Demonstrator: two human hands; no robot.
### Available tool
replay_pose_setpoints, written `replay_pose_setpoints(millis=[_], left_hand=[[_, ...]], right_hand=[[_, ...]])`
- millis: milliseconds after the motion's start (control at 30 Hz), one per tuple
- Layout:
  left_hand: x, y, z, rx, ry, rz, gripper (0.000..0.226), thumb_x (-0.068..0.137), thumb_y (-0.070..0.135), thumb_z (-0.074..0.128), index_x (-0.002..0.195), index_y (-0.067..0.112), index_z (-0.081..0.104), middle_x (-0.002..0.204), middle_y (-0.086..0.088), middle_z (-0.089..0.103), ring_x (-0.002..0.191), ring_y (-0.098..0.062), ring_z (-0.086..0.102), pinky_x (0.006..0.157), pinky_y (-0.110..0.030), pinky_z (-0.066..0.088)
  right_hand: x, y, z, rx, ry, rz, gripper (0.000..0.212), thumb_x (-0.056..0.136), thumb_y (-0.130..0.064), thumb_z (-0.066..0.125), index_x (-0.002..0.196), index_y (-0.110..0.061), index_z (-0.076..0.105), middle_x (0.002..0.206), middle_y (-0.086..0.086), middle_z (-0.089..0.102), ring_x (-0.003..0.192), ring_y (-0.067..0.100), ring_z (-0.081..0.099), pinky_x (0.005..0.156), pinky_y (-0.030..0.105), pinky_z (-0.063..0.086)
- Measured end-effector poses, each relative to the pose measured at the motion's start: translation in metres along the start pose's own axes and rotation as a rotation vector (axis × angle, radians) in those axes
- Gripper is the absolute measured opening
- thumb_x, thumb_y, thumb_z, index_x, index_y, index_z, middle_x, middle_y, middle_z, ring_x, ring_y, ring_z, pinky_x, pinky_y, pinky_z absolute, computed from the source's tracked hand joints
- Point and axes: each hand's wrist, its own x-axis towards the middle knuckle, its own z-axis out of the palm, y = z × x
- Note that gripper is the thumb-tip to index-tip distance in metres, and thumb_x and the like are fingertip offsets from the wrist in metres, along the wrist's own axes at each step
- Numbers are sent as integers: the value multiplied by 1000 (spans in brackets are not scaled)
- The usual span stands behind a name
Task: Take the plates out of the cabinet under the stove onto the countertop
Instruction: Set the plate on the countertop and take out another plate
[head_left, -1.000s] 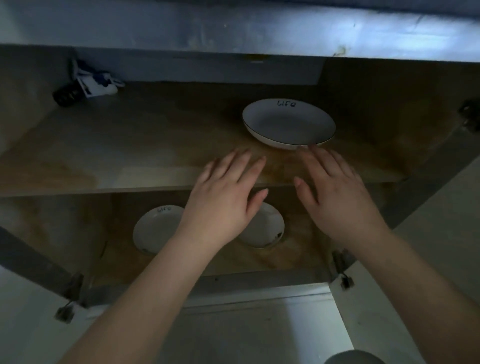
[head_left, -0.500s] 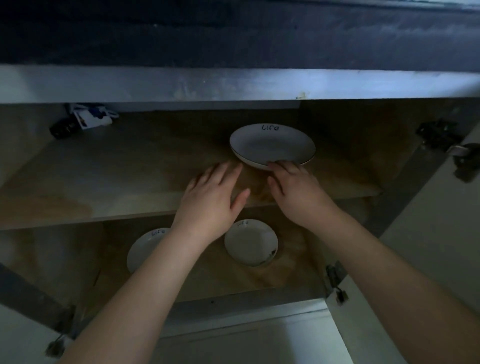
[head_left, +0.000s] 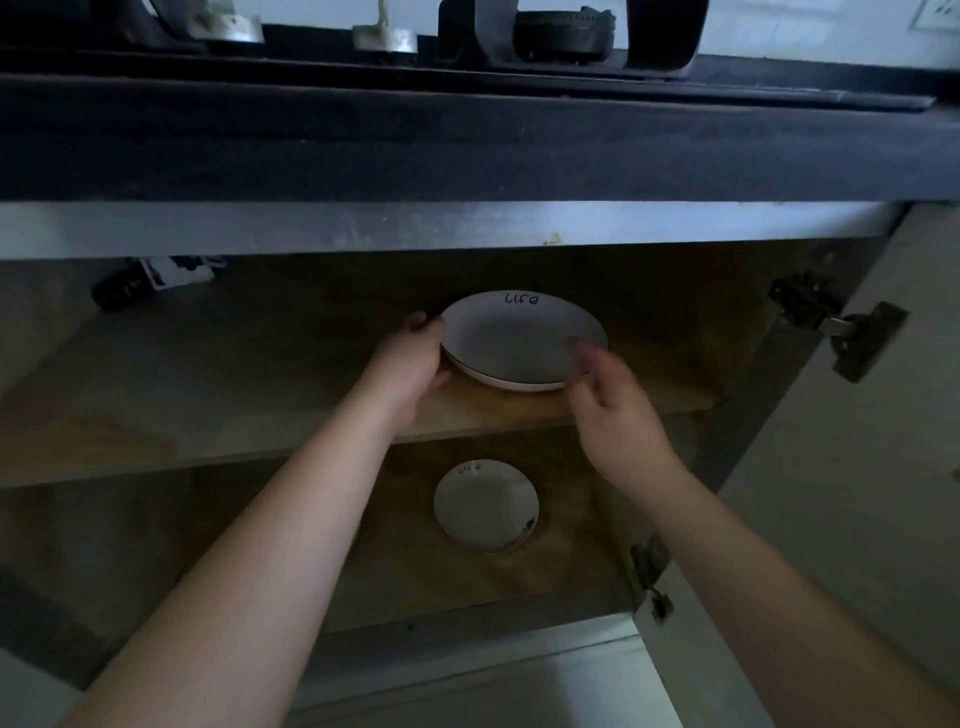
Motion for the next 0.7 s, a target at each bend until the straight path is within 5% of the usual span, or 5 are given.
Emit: replay_pose_setpoints(millis=[67, 133, 267, 433, 700], left_hand=[[1, 6, 2, -223, -48, -133, 14, 100, 36, 48, 105, 26, 57, 108, -9, 61, 94, -24, 63, 67, -36, 58], [3, 8, -1, -314, -89, -180, 29, 101, 39, 44, 119, 19, 55, 103, -15, 58, 90, -30, 62, 64, -43, 59], [7, 12, -6, -438, -109, -279, 56, 101, 47, 40, 144, 10, 39, 138, -24, 47, 105, -42, 58, 62, -53, 59], [3, 17, -8, -443, -147, -315, 59, 101, 50, 35, 144, 9, 40, 144, -26, 44, 110, -44, 56, 68, -55, 57], [-3, 9, -27, -361, -161, -316, 58, 101, 49, 37, 143, 10, 41, 144, -25, 43, 122, -43, 52, 83, -57, 51]], right_hand=[[3, -1, -11, 176, 78, 168, 41, 101, -32, 40, 142, -32, 41, 139, -5, 50, 113, 9, 50, 87, 25, 41], [8, -5, -18, 256, 79, 316, 43, 101, -34, 37, 144, -29, 39, 142, 0, 49, 123, 20, 50, 94, 35, 42], [24, -14, -22, 388, 29, 597, 41, 102, -34, 36, 138, -18, 46, 142, 8, 48, 128, 27, 47, 109, 44, 37], [29, -20, -17, 858, 27, 633, 33, 102, -21, 39, 132, -13, 49, 118, 5, 56, 109, 18, 55, 98, 33, 46], [30, -6, -33, 984, -109, 702, 59, 99, -43, 40, 146, -8, 35, 136, 24, 50, 119, 35, 54, 102, 42, 44]])
